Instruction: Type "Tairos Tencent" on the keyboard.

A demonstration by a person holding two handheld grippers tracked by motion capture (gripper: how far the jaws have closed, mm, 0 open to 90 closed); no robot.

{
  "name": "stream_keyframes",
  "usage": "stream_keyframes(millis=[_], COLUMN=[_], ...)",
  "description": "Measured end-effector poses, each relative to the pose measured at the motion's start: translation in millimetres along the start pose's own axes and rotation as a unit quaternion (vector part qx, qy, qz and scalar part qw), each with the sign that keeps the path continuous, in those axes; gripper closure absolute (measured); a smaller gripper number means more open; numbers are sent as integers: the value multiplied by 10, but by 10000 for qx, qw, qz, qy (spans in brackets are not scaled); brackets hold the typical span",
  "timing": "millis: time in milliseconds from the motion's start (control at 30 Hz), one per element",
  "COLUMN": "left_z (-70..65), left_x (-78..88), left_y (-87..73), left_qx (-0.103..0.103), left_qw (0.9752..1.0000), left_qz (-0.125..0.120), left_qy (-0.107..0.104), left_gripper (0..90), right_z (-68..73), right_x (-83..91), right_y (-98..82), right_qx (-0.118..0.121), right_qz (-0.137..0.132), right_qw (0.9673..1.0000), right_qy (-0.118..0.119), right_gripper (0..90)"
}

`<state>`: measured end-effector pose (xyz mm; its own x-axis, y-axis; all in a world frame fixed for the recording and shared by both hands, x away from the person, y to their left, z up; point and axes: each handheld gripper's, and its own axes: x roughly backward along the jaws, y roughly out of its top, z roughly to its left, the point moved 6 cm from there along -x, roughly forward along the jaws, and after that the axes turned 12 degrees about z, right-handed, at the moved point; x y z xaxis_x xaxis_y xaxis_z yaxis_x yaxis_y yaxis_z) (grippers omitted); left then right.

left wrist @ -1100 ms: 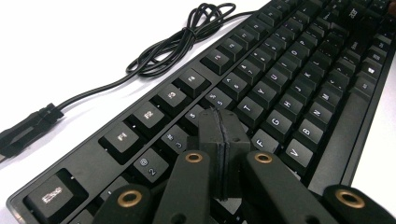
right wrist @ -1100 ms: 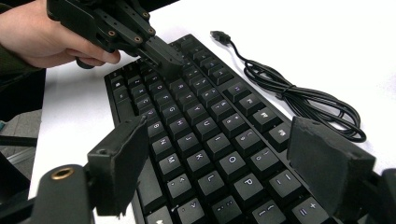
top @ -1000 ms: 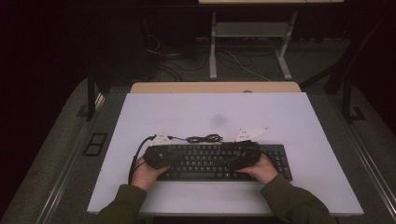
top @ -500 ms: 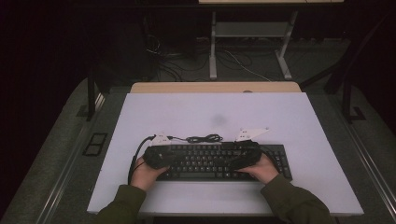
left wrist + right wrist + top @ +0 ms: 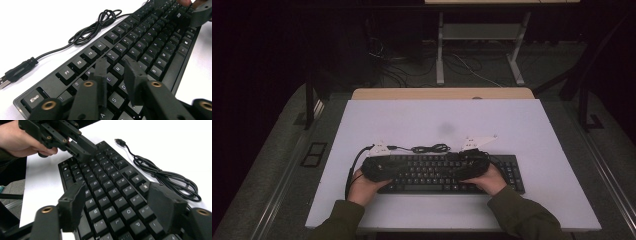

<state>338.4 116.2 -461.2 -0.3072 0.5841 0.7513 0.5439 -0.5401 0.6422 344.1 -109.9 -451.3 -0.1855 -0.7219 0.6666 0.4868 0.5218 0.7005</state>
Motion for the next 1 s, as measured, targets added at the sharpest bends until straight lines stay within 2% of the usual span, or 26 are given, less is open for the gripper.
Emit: stream_keyframes(millis=[233,433,700,1000], left_z=[-17,-17,-22,-31], left_x=[6,5,-9,-29], left_y=[-14,-6,-15,-20], left_qx=[0,64,45,15], left_qw=[10000,9999,10000,10000], left_qz=[-23,-87,-48,-13], left_qy=[6,1,29,71], left_gripper=[555,415,301,248], right_z=[21,75,123,213], right_x=[-51,-99,-159,-251], right_y=[74,119,150,140], right_qx=[1,59,129,305], right_qz=[-21,6,85,256], right_qw=[10000,9999,9998,9989], right_qy=[22,116,154,246], right_gripper=[394,520,644,800])
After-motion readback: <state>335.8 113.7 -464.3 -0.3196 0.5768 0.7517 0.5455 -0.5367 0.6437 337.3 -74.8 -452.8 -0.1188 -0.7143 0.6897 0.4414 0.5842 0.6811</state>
